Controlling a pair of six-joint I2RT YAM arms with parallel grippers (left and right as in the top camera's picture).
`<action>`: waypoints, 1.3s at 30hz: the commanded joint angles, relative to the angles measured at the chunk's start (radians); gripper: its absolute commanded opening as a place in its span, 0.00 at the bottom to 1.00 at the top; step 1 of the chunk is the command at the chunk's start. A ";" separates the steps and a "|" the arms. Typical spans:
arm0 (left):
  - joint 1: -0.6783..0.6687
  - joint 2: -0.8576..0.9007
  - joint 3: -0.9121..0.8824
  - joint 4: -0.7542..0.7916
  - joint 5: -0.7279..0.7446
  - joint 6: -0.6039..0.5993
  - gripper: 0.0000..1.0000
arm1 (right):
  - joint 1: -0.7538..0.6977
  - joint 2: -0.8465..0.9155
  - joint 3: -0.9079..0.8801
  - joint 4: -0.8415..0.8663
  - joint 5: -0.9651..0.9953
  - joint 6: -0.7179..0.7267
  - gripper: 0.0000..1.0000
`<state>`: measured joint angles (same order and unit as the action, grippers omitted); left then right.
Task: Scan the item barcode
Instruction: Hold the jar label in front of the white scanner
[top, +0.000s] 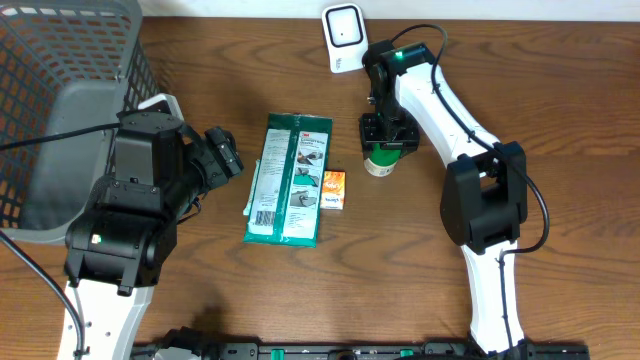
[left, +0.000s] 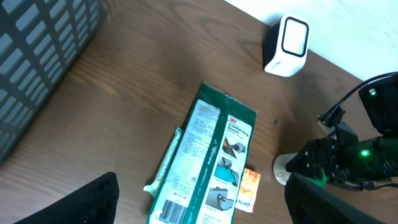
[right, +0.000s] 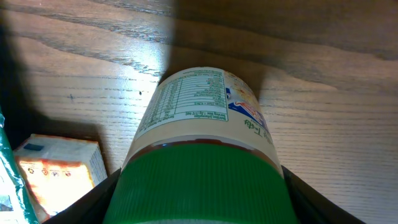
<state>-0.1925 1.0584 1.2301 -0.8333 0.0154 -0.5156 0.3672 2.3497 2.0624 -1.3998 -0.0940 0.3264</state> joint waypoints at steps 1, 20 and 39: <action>0.003 -0.001 0.016 -0.001 -0.017 0.018 0.86 | 0.005 -0.032 0.034 0.003 0.000 0.002 0.40; 0.003 -0.001 0.016 -0.001 -0.017 0.018 0.86 | 0.008 -0.435 0.090 0.160 -0.001 -0.038 0.01; 0.003 -0.001 0.016 -0.001 -0.017 0.018 0.86 | 0.027 -0.223 0.088 0.969 0.118 -0.150 0.01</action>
<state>-0.1925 1.0588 1.2301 -0.8333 0.0154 -0.5156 0.3859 2.0777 2.1395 -0.4812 -0.0204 0.1898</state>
